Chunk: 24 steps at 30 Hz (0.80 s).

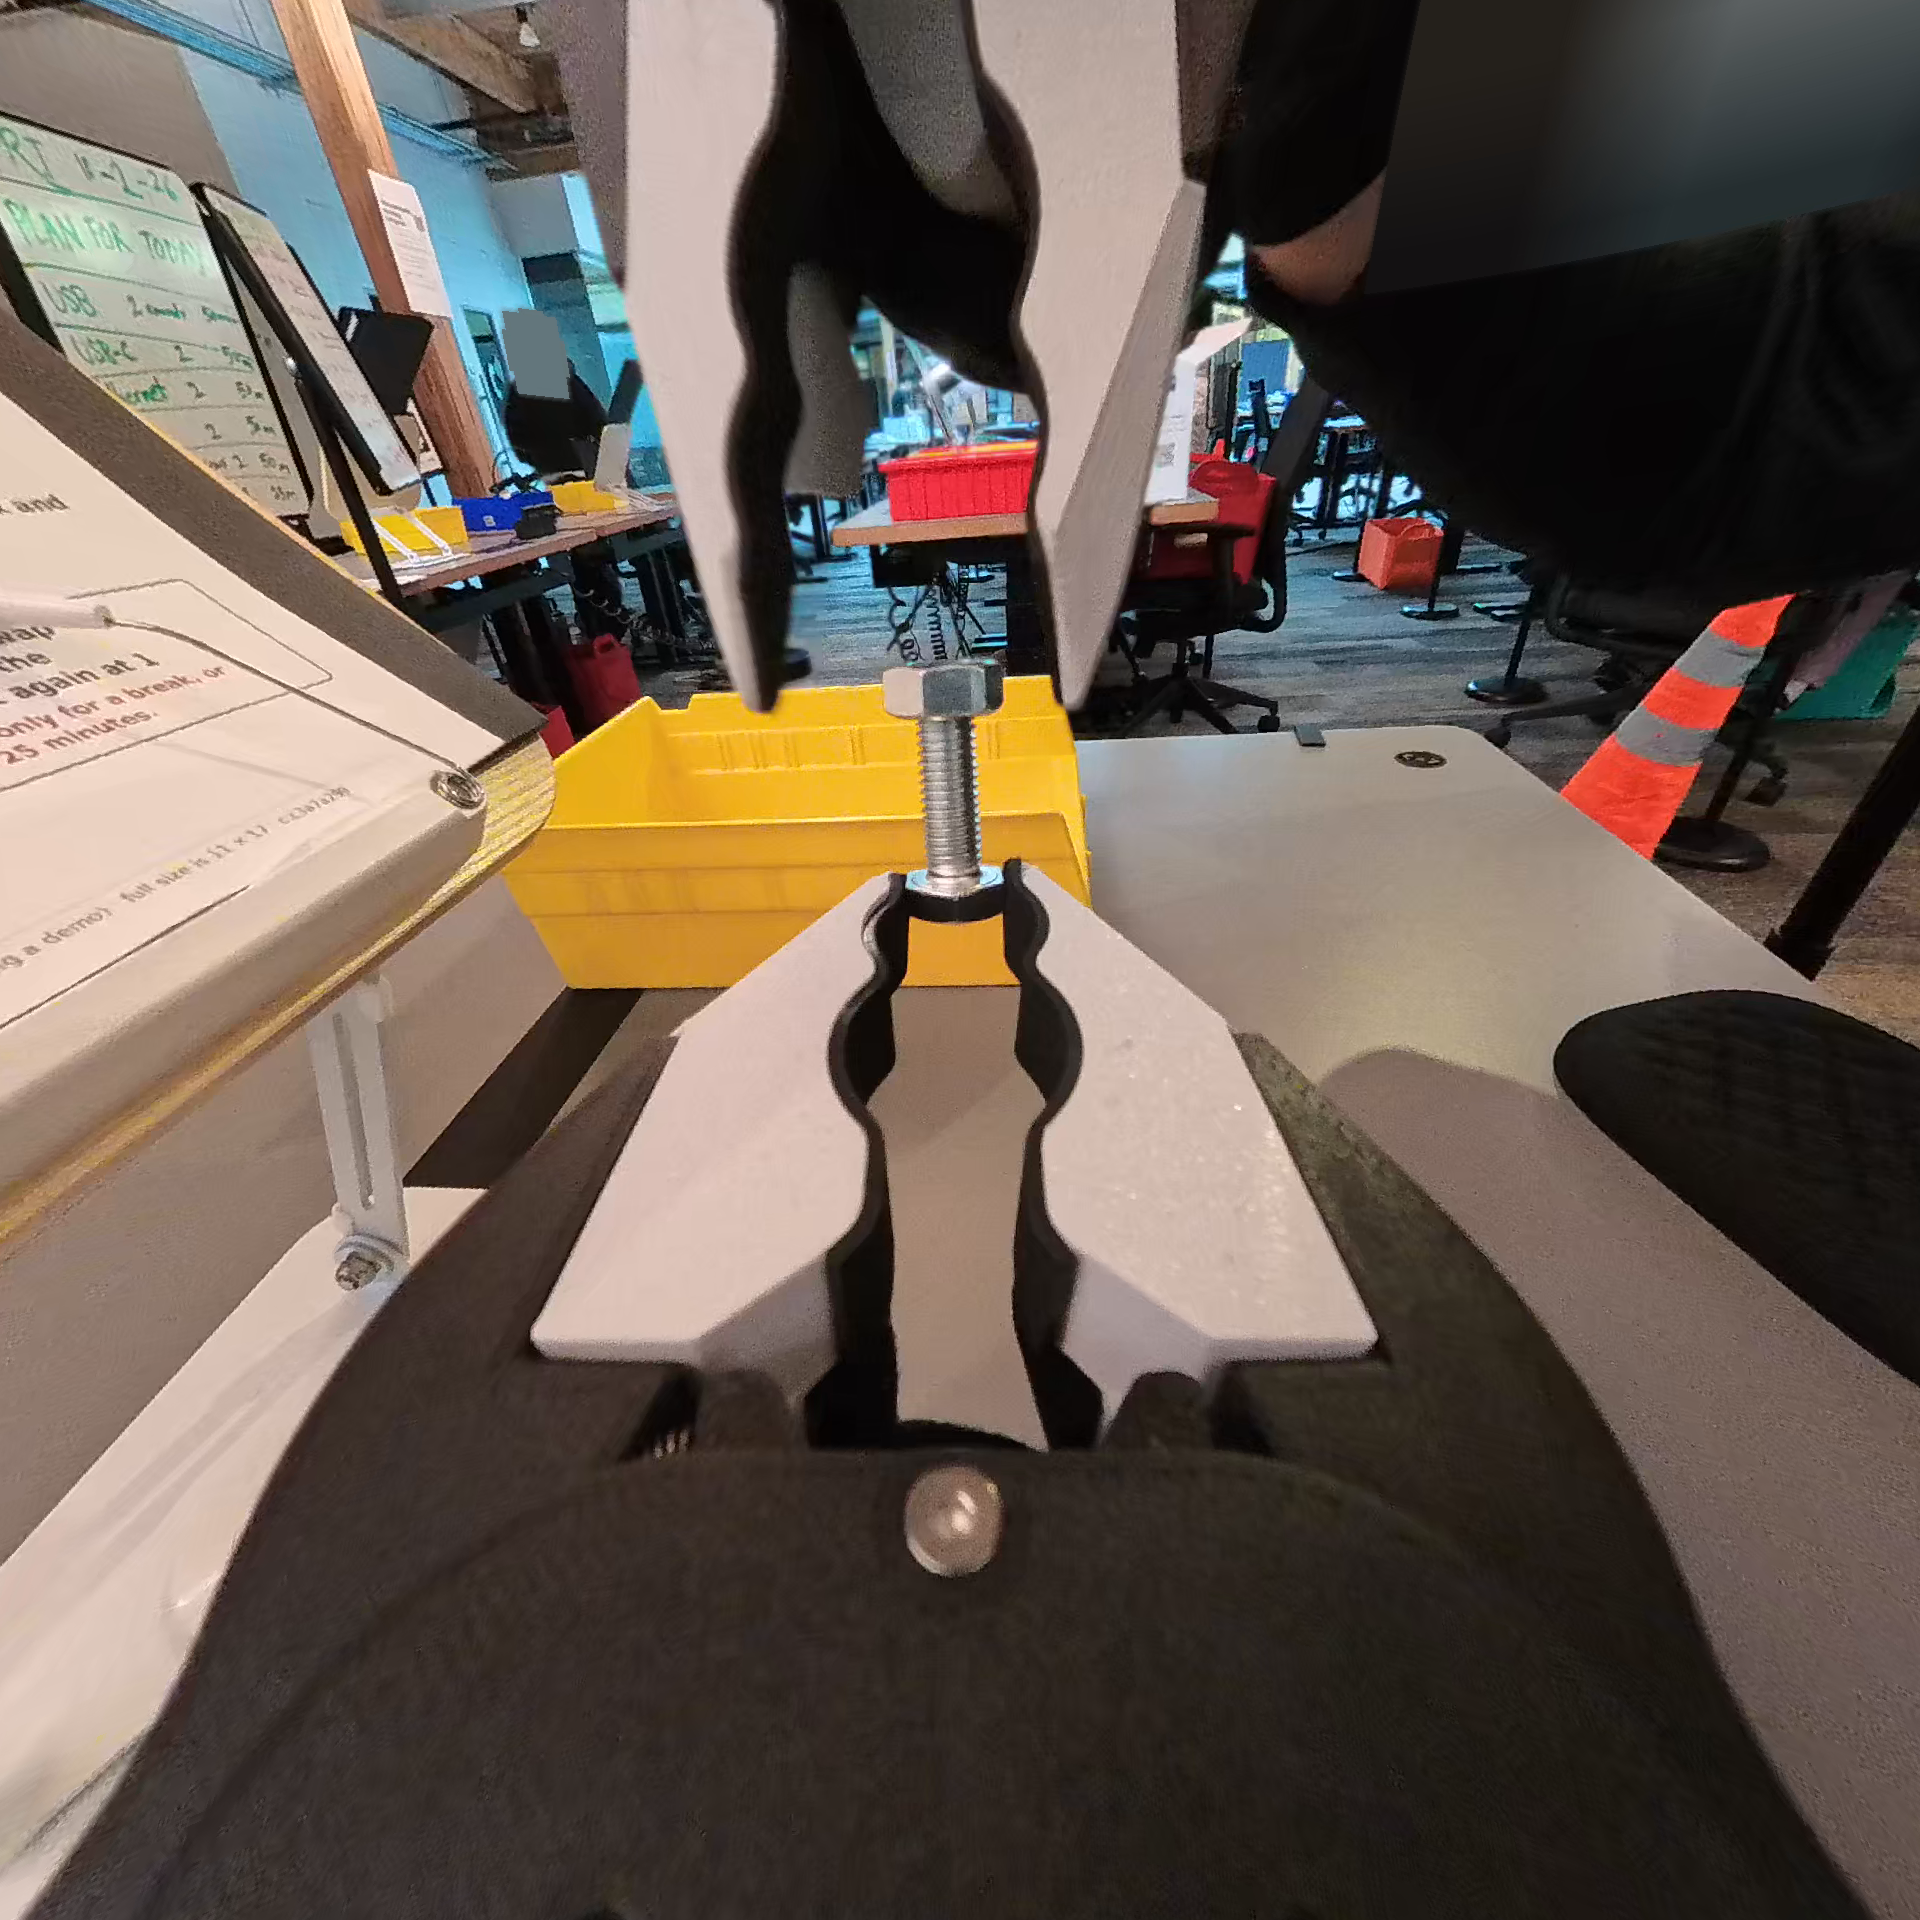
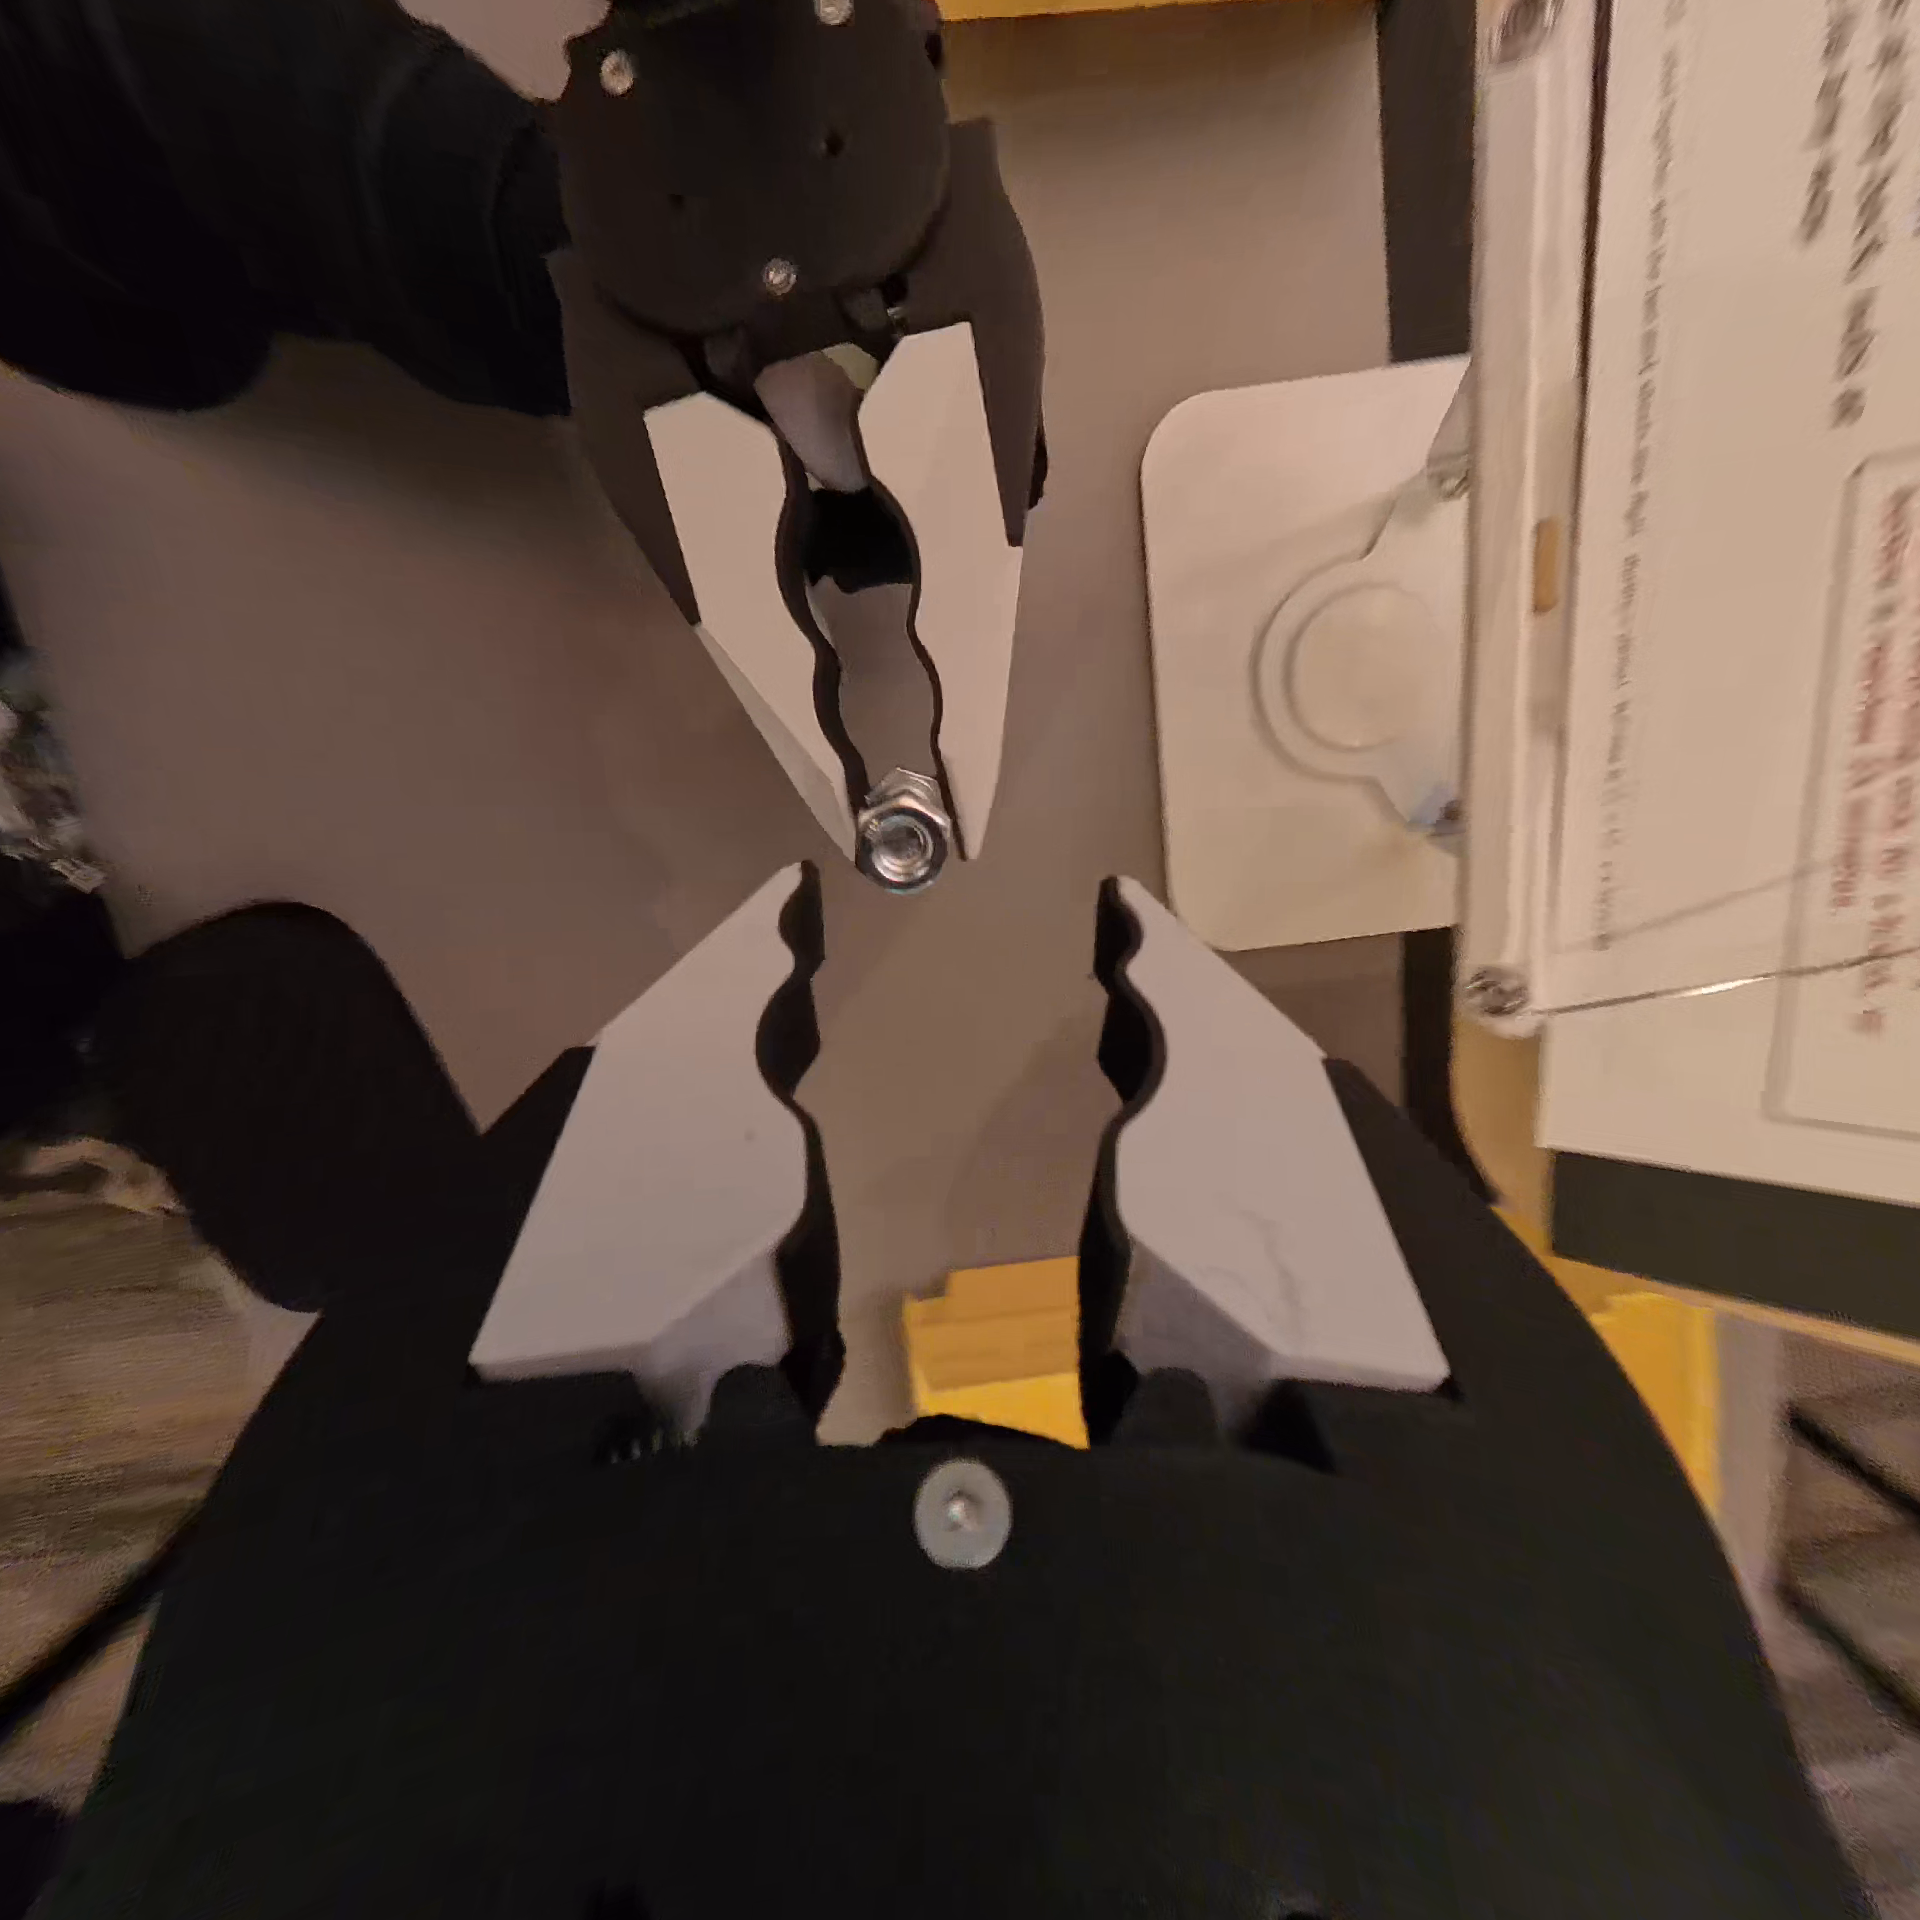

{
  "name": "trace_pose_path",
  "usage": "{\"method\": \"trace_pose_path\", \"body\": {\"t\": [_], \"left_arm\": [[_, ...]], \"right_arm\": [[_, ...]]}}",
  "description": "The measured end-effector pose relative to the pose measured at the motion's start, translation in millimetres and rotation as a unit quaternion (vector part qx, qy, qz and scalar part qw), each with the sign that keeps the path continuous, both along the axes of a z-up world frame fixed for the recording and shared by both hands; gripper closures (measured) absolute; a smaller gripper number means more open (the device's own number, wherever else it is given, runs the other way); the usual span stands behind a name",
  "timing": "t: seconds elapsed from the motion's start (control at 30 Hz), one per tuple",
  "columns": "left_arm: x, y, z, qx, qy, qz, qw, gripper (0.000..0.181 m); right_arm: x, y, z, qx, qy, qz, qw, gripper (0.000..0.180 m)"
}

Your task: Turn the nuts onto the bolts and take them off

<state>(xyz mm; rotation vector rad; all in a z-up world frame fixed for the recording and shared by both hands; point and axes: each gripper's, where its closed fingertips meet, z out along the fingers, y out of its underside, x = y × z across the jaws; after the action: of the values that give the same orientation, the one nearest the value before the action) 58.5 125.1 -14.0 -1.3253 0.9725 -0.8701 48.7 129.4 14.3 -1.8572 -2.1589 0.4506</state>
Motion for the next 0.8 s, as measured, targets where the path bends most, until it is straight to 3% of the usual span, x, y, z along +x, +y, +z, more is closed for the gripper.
{"method": "trace_pose_path", "body": {"t": [0.17,0.37,0.47,0.6,0.7,0.8], "left_arm": [[-1.7,-2.8,4.6,-0.006,-0.021,-0.014,1.0,0.164],[1.6,-4.6,3.7,-0.004,-0.016,-0.017,1.0,0.165],[0.0,-1.8,2.4,-0.002,-0.01,-0.008,1.0,0.165],[-3.2,5.6,-0.6,-0.005,-0.003,0.016,1.0,0.165],[-3.4,6.5,-1.9,-0.006,-0.002,0.018,1.0,0.165],[-3.2,5.0,0.0,-0.002,-0.002,0.016,1.0,0.165]], "right_arm": [[-5.1,-4.1,8.9,0.103,0.027,0.144,0.984,0.138],[-6.9,-11.2,0.4,0.125,0.014,0.198,0.972,0.162],[-5.3,-9.2,-2.0,0.092,0.001,0.149,0.985,0.162],[-8.1,-4.3,-6.4,-0.033,-0.01,-0.031,0.999,0.162],[-8.8,-3.3,-6.5,-0.035,-0.005,-0.032,0.999,0.159],[-8.1,5.7,2.9,0.019,0.012,-0.002,1.0,0.13]]}}
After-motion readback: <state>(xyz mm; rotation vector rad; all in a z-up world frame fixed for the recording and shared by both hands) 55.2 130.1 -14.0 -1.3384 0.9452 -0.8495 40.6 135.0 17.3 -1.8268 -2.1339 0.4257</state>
